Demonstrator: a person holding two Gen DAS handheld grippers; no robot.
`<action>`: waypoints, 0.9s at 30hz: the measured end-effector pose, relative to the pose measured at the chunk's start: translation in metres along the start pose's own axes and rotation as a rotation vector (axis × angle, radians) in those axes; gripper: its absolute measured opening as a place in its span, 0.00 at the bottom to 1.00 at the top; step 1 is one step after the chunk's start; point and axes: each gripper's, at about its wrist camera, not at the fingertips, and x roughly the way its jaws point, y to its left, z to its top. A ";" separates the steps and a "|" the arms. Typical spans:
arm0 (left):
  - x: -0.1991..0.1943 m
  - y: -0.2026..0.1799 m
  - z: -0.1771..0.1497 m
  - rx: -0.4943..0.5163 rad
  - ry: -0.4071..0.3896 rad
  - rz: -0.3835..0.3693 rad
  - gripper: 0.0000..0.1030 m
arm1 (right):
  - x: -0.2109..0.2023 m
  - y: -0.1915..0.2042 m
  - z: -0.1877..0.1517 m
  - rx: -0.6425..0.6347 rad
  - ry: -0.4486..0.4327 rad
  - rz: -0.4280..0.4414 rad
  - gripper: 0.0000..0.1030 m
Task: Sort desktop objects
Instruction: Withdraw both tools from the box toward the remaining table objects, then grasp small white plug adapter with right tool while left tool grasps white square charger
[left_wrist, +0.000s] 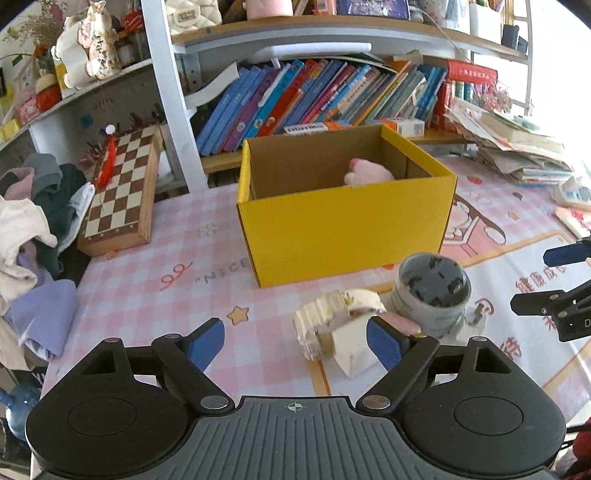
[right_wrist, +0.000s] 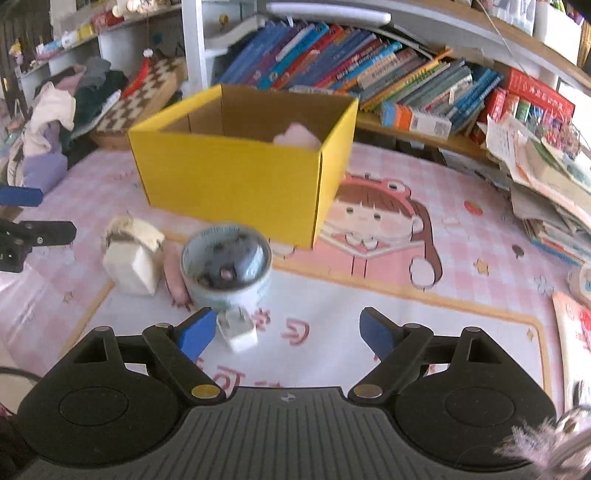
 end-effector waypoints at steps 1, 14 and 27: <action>0.000 0.000 -0.002 0.004 0.007 0.001 0.86 | 0.001 0.001 -0.002 0.005 0.007 0.002 0.83; 0.010 -0.013 -0.031 0.039 0.101 -0.031 0.90 | 0.010 0.030 -0.017 -0.020 0.075 0.075 0.85; 0.021 -0.029 -0.039 0.081 0.113 -0.061 0.90 | 0.028 0.033 -0.017 -0.047 0.111 0.077 0.77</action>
